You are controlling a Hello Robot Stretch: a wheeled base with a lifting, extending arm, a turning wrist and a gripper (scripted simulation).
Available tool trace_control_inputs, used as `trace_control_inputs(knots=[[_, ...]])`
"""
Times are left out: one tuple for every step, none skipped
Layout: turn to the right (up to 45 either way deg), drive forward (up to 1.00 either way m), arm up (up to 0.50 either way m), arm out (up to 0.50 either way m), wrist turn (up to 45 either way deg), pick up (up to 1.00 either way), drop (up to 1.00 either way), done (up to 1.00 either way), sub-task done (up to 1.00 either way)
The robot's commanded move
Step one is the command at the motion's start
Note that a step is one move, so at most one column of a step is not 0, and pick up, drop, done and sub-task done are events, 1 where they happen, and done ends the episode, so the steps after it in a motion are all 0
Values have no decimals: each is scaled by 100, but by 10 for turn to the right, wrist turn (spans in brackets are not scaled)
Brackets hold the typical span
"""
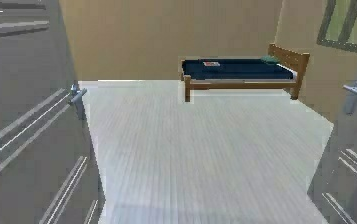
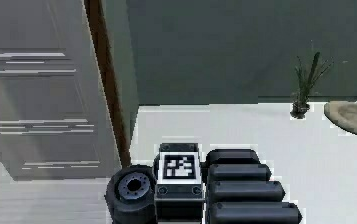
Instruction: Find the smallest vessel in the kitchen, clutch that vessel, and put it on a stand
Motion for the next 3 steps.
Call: trace_control_inputs(knots=[[0,100,0,0,0,0,0,0,0],[-30,0,0,0,0,0,0,0,0],[0,50,0,0,0,0,0,0,0]])
